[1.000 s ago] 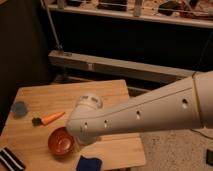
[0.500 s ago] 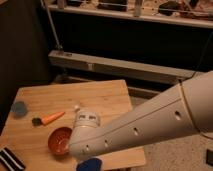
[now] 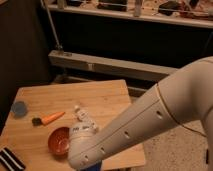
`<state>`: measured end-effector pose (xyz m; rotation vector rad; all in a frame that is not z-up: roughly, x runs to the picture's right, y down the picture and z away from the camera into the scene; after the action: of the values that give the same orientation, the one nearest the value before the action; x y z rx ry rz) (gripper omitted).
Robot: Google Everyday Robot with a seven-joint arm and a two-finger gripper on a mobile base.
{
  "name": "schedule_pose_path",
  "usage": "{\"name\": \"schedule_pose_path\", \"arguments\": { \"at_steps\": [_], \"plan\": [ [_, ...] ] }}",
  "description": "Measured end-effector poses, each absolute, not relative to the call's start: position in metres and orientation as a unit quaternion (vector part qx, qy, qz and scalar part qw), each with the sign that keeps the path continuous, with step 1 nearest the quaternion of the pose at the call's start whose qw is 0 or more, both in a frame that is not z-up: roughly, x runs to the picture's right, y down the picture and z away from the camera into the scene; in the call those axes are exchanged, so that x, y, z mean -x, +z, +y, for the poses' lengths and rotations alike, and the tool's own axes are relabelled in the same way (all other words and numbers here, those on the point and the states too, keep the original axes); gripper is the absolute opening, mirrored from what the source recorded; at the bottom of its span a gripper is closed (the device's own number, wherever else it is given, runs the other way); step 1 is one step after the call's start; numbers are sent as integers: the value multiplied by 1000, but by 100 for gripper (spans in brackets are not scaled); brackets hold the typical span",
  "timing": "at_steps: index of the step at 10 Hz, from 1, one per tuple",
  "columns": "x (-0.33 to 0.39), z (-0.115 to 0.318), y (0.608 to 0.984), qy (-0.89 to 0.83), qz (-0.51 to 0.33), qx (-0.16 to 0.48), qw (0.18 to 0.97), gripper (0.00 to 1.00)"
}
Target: Place the white sponge in the ceramic cup
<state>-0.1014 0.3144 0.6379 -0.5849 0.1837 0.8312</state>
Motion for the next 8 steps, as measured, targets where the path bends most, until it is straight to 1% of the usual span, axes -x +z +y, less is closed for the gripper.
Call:
{"name": "schedule_pose_path", "arguments": {
  "at_steps": [4,8],
  "plan": [
    [117,337,646,370,96,282,880,65],
    [126,349,654,354,97,279,887,65]
  ]
}}
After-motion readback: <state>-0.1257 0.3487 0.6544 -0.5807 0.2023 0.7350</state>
